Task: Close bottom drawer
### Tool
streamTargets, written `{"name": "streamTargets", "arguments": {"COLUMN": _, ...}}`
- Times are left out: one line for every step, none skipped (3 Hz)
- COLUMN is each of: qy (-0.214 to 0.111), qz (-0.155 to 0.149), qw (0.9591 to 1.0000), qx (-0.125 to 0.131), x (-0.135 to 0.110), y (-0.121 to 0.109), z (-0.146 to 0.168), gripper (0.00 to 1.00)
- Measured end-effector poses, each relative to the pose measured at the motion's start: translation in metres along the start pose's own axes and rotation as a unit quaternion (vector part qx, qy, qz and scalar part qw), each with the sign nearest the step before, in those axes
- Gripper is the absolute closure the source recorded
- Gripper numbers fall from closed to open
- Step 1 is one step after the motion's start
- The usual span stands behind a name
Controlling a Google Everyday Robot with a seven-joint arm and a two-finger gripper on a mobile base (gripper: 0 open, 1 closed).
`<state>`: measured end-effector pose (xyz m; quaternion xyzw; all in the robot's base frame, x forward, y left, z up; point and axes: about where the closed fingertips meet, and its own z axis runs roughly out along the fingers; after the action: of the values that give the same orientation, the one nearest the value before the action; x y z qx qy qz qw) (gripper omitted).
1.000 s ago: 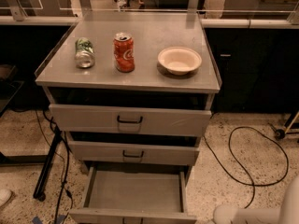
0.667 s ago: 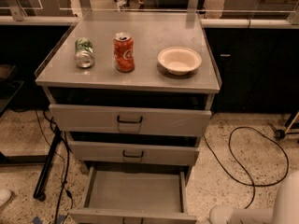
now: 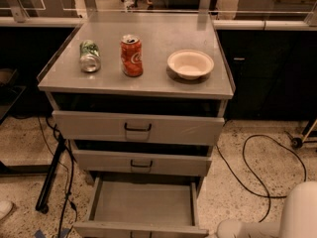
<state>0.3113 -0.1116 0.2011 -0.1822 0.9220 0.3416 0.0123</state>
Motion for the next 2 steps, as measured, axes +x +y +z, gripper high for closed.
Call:
{"name": "streamTargets", "arguments": {"qy": -0.001, "qz": 0.001, "qw": 1.0, "qx": 0.0, "x": 0.0, "y": 0.0, "z": 0.001, "gripper": 1.0}}
{"name": "streamTargets", "arguments": {"qy": -0.025, "qz": 0.001, "qw": 0.9997, "qx": -0.004, "x": -0.016, "y": -0.006, "z": 0.007, "gripper": 1.0}}
